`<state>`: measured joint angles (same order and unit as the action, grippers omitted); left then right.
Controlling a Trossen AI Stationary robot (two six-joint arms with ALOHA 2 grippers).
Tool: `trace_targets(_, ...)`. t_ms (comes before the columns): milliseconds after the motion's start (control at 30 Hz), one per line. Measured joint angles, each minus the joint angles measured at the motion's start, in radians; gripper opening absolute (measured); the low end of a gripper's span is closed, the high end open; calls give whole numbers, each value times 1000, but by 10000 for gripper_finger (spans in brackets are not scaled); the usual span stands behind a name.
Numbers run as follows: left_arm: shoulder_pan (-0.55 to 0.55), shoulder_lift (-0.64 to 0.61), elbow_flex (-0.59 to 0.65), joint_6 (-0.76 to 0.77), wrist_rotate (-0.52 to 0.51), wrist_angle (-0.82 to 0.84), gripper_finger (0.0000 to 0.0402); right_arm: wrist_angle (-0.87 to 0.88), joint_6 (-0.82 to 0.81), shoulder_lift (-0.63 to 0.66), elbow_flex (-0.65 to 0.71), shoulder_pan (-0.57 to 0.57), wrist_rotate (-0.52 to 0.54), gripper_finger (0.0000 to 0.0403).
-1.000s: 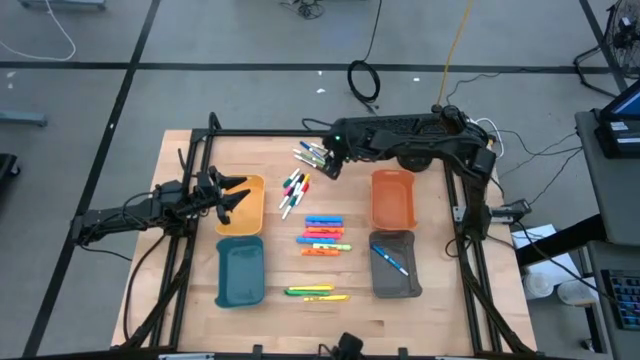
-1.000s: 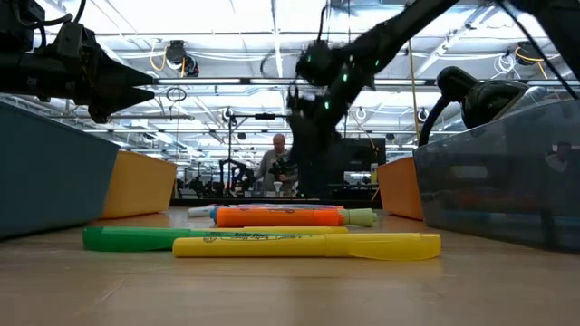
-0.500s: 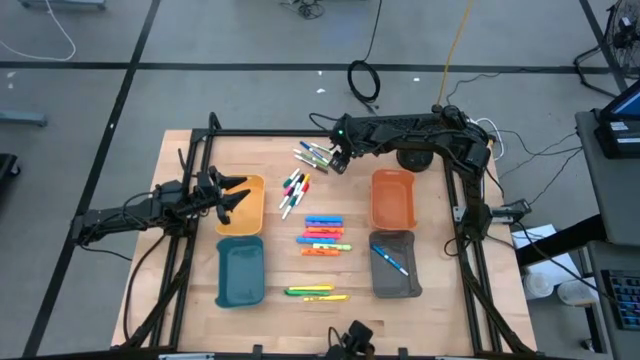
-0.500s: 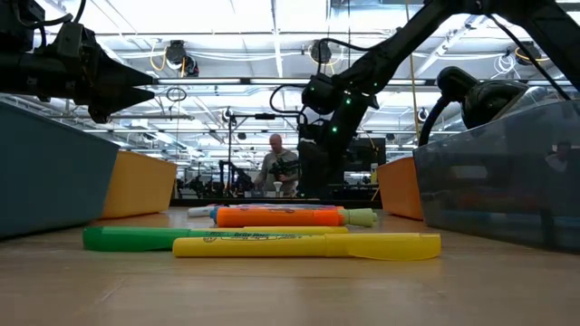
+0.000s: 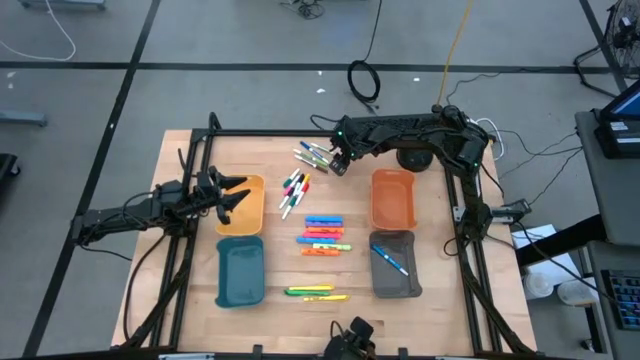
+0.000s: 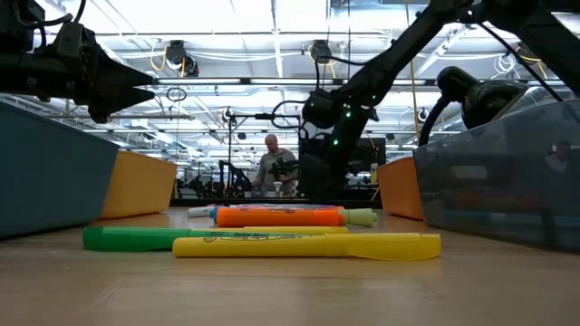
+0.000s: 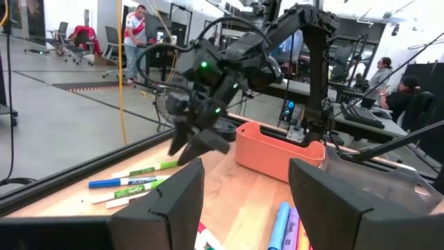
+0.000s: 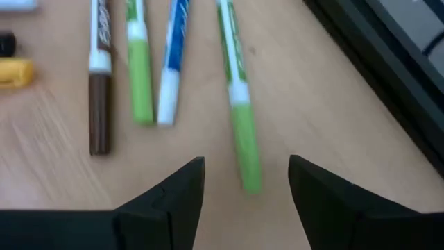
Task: Pick & Place Markers
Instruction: Put the top green dry erase marker into the black bin
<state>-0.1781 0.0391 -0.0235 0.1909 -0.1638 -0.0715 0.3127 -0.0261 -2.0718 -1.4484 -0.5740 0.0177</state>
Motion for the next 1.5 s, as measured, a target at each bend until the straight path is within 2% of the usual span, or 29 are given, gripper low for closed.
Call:
trace_targets(233,0,0,0,0,0,0,214,-2,4,-36,-2,-23,-28,189)
trace_targets(367,0,0,0,0,-1,0,214,7,18,-36,-2,-28,-45,168)
trace_targets(467,0,0,0,0,-1,0,214,9,20,-37,-2,-31,-72,137)
trace_targets(767,0,0,0,0,-1,0,214,12,27,-37,-2,-30,-66,18)
trace_targets(1067,0,0,0,0,-2,0,214,32,59,4,5,-12,-80,16)
trace_targets(1300,0,0,0,0,-2,0,214,100,94,177,3,80,-72,16)
trace_targets(1500,0,0,0,0,-1,0,214,224,75,364,2,234,-72,16)
